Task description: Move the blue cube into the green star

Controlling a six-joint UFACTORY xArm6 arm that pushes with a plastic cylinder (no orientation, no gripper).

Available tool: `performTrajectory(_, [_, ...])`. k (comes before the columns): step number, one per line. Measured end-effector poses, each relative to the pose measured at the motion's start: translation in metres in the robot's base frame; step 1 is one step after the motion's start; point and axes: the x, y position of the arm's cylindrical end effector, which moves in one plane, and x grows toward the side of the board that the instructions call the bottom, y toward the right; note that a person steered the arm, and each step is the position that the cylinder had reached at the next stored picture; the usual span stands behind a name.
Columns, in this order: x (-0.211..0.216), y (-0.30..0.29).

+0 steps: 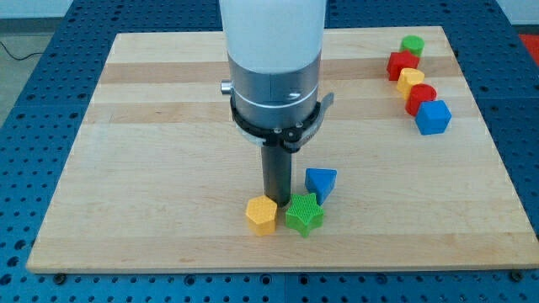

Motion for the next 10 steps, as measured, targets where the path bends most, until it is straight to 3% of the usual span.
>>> performTrajectory(2, [-0.082, 0.032])
performTrajectory(3, [-0.09, 0.101])
performTrajectory(4, [-0.071, 0.201])
performTrajectory(5, [-0.083, 0.276])
performTrajectory(6, [-0.128, 0.302])
performTrajectory(7, [-0.144, 0.27])
performTrajectory(9, [-0.108, 0.083])
performTrajectory(10, [-0.11, 0.058])
